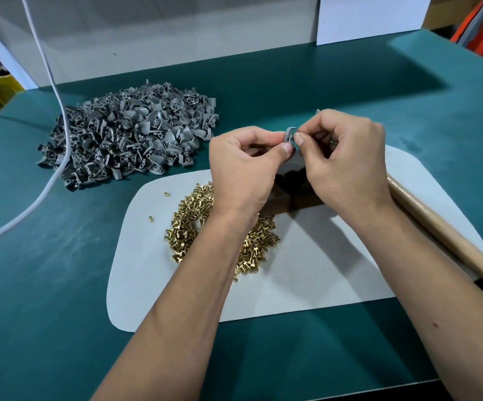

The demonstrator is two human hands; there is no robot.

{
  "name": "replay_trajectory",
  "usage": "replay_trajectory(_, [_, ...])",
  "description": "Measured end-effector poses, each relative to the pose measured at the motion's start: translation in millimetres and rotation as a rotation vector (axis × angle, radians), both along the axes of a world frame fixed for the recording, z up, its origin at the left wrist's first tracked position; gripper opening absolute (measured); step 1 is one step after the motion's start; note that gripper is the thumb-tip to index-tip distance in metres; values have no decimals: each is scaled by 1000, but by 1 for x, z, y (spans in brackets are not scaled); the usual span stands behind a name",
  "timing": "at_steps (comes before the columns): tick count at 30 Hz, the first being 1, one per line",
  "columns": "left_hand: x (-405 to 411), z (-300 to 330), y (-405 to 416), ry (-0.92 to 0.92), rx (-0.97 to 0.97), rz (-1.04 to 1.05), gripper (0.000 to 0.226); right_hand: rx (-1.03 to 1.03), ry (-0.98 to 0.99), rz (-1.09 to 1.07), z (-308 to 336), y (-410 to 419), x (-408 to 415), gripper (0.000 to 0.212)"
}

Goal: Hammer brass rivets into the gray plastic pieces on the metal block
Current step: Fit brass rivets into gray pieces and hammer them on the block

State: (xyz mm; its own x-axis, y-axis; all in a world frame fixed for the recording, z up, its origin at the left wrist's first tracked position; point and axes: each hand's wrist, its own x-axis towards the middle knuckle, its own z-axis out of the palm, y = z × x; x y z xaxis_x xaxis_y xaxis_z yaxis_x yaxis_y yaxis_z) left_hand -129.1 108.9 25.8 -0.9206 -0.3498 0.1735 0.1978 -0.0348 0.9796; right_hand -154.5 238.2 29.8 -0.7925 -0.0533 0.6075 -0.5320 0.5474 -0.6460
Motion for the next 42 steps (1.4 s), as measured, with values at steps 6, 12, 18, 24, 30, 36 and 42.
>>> replay_trajectory(6, [0, -2, 1, -20, -39, 6, 15, -10, -30, -7, -1, 0, 0, 10])
replay_trajectory(12, [-3, 4, -10, -57, 4, 17, 15, 64, -45, 97, 1, 4, -3, 11])
replay_trajectory(18, [0, 8, -12, -120, 88, 29, 14, 100, 100, 107, 0, 4, -3, 9])
replay_trajectory(24, [-1, 9, -15, -158, 195, -48, 16, 140, 138, 115, -1, 7, -6, 7])
replay_trajectory(30, [-2, 9, -17, -170, 268, -126, 14, 140, 155, 119, -3, 7, -7, 4])
replay_trajectory(36, [-1, 3, -17, -85, 202, -195, 22, 113, 76, 105, -2, 6, -7, 6])
replay_trajectory(42, [-2, 1, -19, -38, 169, -204, 32, 83, 43, 104, 0, 6, -5, 6])
